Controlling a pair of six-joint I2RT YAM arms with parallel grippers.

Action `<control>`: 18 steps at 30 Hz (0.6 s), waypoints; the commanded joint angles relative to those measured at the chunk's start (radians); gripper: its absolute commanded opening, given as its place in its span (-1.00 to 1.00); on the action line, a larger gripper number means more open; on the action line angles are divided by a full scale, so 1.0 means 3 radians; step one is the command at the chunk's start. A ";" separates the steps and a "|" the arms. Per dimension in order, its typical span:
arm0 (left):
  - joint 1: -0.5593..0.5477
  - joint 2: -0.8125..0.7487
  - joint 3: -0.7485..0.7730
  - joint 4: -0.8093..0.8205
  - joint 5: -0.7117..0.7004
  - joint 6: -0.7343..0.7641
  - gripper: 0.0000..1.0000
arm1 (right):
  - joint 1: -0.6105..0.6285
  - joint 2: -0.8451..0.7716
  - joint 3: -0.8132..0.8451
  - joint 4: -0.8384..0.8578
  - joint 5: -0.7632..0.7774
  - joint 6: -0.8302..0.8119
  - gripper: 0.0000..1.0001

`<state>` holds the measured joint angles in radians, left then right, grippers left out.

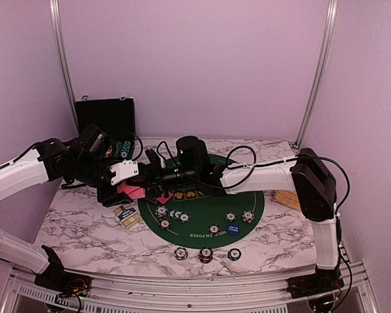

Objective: Distribute texas hold em gaming equipment
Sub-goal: Pass from the right arm to the left, then pass from the left arm to the right

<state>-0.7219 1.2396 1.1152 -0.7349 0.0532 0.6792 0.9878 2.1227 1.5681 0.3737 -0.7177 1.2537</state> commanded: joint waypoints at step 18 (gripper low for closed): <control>-0.0017 0.0048 0.0111 -0.0085 -0.0019 -0.0109 0.14 | -0.0041 -0.0216 -0.0343 0.0311 0.0030 0.0042 -0.50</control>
<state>-0.7219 1.2488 1.1156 -0.7570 0.0498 0.6540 0.9821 2.1021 1.4631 0.4408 -0.7227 1.2659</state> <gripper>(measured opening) 0.667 0.287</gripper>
